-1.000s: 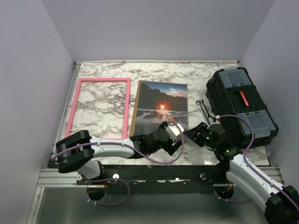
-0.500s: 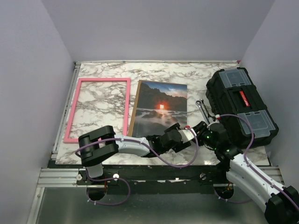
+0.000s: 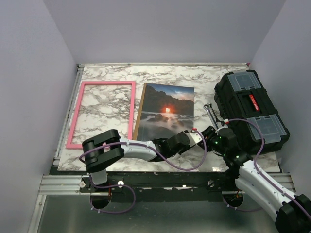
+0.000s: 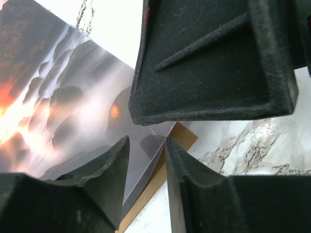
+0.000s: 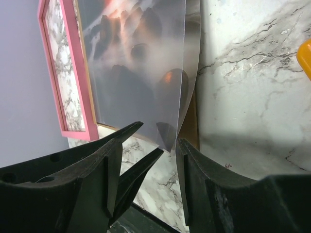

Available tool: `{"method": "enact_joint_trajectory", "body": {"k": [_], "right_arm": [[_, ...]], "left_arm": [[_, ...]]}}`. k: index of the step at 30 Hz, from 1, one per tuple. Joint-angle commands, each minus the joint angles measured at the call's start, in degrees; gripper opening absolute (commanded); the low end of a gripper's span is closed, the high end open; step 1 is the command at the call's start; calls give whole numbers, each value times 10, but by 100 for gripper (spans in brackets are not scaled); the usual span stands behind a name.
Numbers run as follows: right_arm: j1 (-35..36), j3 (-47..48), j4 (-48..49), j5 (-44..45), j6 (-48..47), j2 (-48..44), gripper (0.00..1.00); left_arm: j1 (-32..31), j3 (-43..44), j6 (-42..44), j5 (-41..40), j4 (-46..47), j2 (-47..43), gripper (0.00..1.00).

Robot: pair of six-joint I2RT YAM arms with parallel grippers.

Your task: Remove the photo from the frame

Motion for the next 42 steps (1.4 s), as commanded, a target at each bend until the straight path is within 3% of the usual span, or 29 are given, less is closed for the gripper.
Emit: {"method": "enact_joint_trajectory", "body": {"k": [1, 9, 13, 16, 19, 23, 27, 33, 42], "right_arm": [[-2, 18, 3, -10, 5, -5, 54], [-2, 40, -105, 107, 3, -32, 55], [-2, 56, -184, 197, 15, -48, 65], [-3, 53, -187, 207, 11, -45, 65], [-2, 39, -135, 177, -20, -13, 65], [-2, 35, -47, 108, -72, 46, 63], [-4, 32, 6, 79, -87, 101, 62], [-13, 17, 96, 20, -99, 172, 52], [-32, -23, 157, -5, -91, 190, 44]], "left_arm": [[5, 7, -9, -12, -1, 3, 34], [15, 16, -12, -36, -9, 11, 26], [15, 19, -12, -37, -9, 12, 24], [17, 28, -12, -42, -20, 19, 23], [18, 25, -28, -27, -21, 15, 28], [43, 8, -96, 30, -40, -25, 48], [87, -24, -172, 111, -42, -70, 58], [156, -50, -268, 260, -15, -100, 62], [168, -62, -278, 294, -5, -131, 66]]}}
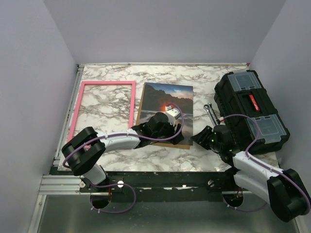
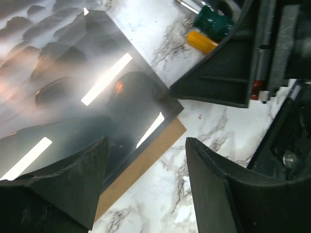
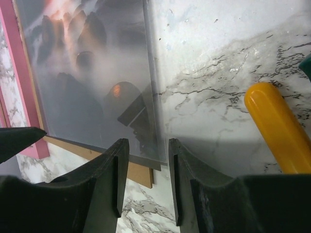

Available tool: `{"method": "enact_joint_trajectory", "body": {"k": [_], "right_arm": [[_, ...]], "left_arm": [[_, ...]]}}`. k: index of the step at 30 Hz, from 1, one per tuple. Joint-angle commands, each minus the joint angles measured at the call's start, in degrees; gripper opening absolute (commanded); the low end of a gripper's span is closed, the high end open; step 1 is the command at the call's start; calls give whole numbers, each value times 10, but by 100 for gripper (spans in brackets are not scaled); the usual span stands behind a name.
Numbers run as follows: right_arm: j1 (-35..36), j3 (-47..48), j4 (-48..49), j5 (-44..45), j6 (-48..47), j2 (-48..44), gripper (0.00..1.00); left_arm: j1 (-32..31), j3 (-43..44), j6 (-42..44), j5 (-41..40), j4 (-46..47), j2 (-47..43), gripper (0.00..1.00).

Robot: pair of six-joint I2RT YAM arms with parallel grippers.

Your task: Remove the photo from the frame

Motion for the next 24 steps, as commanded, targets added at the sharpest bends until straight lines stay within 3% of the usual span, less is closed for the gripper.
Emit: {"method": "enact_joint_trajectory", "body": {"k": [1, 8, 16, 24], "right_arm": [[-11, -27, 56, -34, 2, 15, 42], [-14, -25, 62, -41, 3, 11, 26], [-14, 13, -12, -38, -5, -28, 0], [-13, 37, -30, -52, 11, -25, 0]], "left_arm": [[1, -10, -20, 44, 20, -30, 66], [1, -26, -15, 40, 30, -41, 69], [-12, -40, 47, -4, 61, -38, 82], [-49, -4, 154, -96, 40, 0, 82]]}}
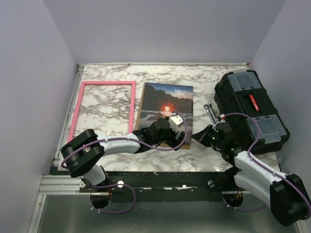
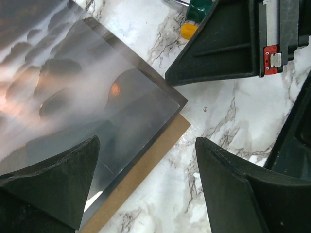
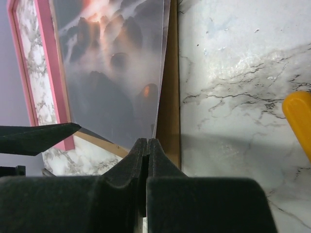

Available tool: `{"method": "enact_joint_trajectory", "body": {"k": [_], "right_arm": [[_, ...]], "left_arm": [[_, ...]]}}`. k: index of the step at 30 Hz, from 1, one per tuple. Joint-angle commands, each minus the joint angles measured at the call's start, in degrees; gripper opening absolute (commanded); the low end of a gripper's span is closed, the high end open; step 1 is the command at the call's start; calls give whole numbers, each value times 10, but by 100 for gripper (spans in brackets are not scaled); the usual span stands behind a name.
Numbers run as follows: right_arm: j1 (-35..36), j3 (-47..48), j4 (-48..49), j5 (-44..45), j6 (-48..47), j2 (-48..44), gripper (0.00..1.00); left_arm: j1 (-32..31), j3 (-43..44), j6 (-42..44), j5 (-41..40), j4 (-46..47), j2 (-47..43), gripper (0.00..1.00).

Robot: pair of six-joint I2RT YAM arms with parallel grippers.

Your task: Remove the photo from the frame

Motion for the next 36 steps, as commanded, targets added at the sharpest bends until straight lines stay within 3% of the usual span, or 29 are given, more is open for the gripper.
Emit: {"method": "enact_joint_trajectory", "body": {"k": [1, 8, 15, 18, 19, 24, 31, 34, 36], "right_arm": [[-2, 25, -39, -2, 4, 7, 0], [-2, 23, -64, -23, 9, -19, 0], [-2, 59, -178, 15, -17, -44, 0], [-2, 51, -161, 4, -45, -36, 39], [-2, 51, -154, 1, -52, -20, 40], [-3, 46, -102, -23, -53, 54, 39], [-13, -19, 58, -111, -15, 103, 32], [-15, -36, 68, -97, 0, 94, 15], [-15, -37, 55, -85, 3, 75, 9]], "left_arm": [[-14, 30, 73, -70, 3, 26, 82], [-23, 23, 55, -49, 29, 28, 82], [-38, 24, 58, -69, 30, 33, 82], [-38, 29, 54, -77, 22, 40, 81], [-38, 33, 52, -80, 16, 43, 81], [-38, 29, 32, -81, 16, 46, 80], [-38, 11, 9, -74, 24, 38, 80], [-39, 7, 7, -75, 23, 34, 80], [-38, 7, 7, -76, 21, 31, 80]]}}
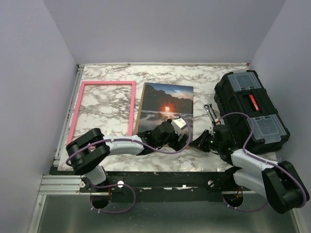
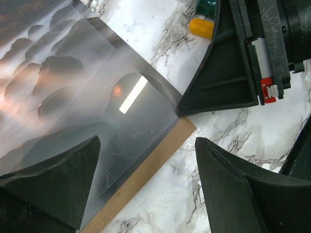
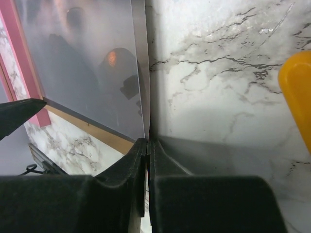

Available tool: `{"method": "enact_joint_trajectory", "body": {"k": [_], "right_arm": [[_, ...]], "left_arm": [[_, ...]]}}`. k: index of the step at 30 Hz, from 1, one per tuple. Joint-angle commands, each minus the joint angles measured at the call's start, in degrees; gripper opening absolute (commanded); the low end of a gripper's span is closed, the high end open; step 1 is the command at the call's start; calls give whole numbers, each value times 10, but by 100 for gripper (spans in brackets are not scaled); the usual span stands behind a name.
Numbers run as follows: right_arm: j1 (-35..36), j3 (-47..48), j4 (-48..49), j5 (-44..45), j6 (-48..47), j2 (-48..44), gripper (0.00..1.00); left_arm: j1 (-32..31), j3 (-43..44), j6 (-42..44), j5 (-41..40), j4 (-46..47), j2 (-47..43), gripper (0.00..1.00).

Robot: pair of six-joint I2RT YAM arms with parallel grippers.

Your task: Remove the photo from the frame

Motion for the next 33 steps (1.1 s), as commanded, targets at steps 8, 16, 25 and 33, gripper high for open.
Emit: {"method": "enact_joint_trajectory", "body": {"k": [8, 16, 25, 33], "right_arm": [[-3, 23, -86, 36, -5, -87, 4], [-3, 105, -223, 46, -37, -85, 1], [-3, 232, -430, 86, -48, -117, 1], [-3, 291, -505, 122, -71, -144, 13]], "left_arm": [[-1, -6, -7, -8, 0, -18, 80], [0, -2, -22, -29, -28, -44, 81], [13, 11, -55, -28, -85, -117, 81], [21, 0, -63, -18, -97, -185, 82]]}}
